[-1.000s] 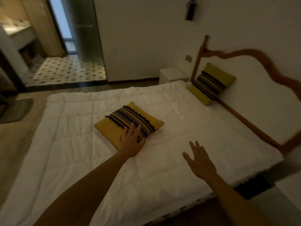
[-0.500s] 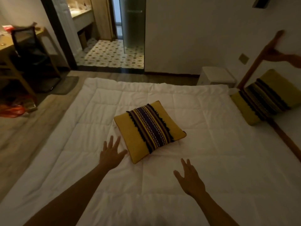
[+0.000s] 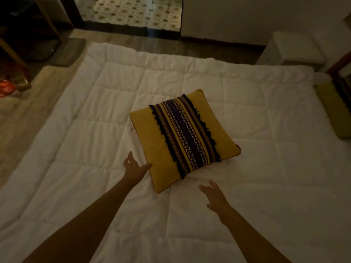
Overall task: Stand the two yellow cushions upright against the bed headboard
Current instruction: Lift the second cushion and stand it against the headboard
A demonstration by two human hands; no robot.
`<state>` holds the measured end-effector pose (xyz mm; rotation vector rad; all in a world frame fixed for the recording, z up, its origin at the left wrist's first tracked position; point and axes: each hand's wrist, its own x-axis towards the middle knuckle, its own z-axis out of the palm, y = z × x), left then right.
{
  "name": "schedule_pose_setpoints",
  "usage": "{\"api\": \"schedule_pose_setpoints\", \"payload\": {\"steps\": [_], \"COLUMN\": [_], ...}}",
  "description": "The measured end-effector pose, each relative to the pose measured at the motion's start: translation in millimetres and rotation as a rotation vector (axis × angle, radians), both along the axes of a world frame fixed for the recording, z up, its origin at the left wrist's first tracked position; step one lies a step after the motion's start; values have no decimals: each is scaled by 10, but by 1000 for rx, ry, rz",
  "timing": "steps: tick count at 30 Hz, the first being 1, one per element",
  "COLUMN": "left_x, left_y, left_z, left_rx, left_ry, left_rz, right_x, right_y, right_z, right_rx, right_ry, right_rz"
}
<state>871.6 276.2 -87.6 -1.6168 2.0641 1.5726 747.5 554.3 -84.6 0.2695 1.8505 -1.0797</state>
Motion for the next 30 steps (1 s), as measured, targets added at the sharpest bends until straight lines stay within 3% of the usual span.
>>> {"api": "schedule_pose_setpoints", "payload": {"steps": [7, 13, 18, 22, 27, 30], "left_x": [-454, -765, -935, -996, -835, -533], "left_y": [-113, -321, -289, -117, 581, 1259], "left_z": [-893, -1575, -1545, -1234, -801, -718], "left_rx": [174, 381, 441, 549, 709, 793], "left_ry": [30, 133, 177, 213, 329, 230], "left_rz": [175, 394, 459, 371, 368, 364], "right_x": [-527, -877, -1007, -1203, -1480, -1511], "right_y": [-597, -1030, -1051, -825, -231, 342], "right_z": [-860, -1597, -1706, -1525, -1104, -846], "right_rx": [-133, -286, -447, -497, -545, -465], "right_ry": [-98, -149, -306, -269, -158, -100], "right_rz": [-238, -689, -604, -629, -507, -430]}}
